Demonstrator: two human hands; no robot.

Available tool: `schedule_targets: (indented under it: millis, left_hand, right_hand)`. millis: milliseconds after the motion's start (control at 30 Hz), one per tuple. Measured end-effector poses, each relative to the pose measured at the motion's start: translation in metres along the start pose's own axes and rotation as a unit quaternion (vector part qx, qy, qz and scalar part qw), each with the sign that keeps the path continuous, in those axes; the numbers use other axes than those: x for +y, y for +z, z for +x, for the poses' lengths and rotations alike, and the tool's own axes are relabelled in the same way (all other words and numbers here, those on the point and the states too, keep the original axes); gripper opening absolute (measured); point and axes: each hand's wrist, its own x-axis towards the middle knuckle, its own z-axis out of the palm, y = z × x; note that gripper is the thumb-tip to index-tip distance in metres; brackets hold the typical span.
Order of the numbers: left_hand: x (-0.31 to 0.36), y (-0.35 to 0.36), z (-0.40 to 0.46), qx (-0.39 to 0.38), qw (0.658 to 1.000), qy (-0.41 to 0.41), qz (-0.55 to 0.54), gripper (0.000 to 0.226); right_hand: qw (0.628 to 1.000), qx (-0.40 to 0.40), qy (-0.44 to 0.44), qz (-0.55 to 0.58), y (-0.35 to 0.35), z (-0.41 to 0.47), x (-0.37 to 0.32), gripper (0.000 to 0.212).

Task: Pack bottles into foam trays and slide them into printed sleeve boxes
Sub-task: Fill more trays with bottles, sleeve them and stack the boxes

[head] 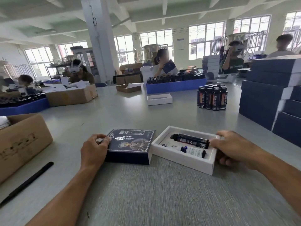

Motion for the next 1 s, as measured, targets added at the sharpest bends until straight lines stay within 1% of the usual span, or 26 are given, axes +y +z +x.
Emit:
schedule_targets:
  millis: [67, 133, 167, 267, 333, 400, 500, 533, 633, 700, 867, 1000]
  left_hand:
    - [0.0, -0.001, -0.002, -0.001, 1.0, 0.004, -0.002, 0.01]
    - [0.001, -0.001, -0.002, -0.001, 1.0, 0.01, -0.003, 0.007]
    - [0.001, -0.001, -0.002, -0.001, 1.0, 0.012, -0.003, 0.006]
    - [0.002, -0.002, -0.002, -0.01, 1.0, 0.014, 0.003, 0.016]
    - [0.003, -0.002, -0.003, -0.026, 1.0, 0.014, 0.008, 0.022]
    - [0.005, -0.002, -0.005, -0.039, 0.999, 0.019, 0.014, 0.021]
    - [0.011, 0.004, -0.011, -0.057, 0.997, 0.039, 0.03, 0.023]
    - [0.014, 0.006, -0.014, -0.073, 0.996, 0.046, 0.03, 0.026]
    - [0.023, 0.015, -0.023, -0.13, 0.989, 0.059, 0.023, 0.034]
    - [0.027, 0.019, -0.029, -0.154, 0.986, 0.065, 0.014, 0.038]
    - [0.033, 0.023, -0.038, -0.166, 0.983, 0.073, 0.009, 0.041]
    - [0.042, 0.029, -0.05, -0.198, 0.976, 0.087, 0.003, 0.048]
  right_hand:
    - [1.0, -0.012, -0.006, 0.004, 0.0, 0.001, 0.001, 0.008]
    - [0.999, -0.035, -0.011, 0.008, -0.001, 0.001, 0.0, 0.002]
    - [0.999, -0.051, -0.012, 0.007, -0.001, 0.001, 0.0, 0.005]
    - [0.995, -0.099, -0.018, 0.007, 0.002, 0.0, -0.003, 0.007]
    - [0.994, -0.11, -0.02, 0.006, 0.004, 0.0, -0.004, 0.012]
    - [0.994, -0.105, -0.02, 0.005, 0.004, 0.001, -0.003, 0.022]
    - [0.996, -0.088, -0.019, 0.01, 0.004, 0.003, 0.0, 0.053]
    - [0.996, -0.087, -0.021, 0.014, 0.006, 0.003, 0.0, 0.059]
    - [0.995, -0.09, -0.037, 0.028, 0.014, 0.0, -0.003, 0.064]
    - [0.995, -0.084, -0.044, 0.034, 0.02, -0.001, -0.005, 0.07]
    - [0.996, -0.072, -0.044, 0.041, 0.022, -0.003, -0.007, 0.071]
    - [0.996, -0.068, -0.037, 0.038, 0.024, -0.005, -0.009, 0.072]
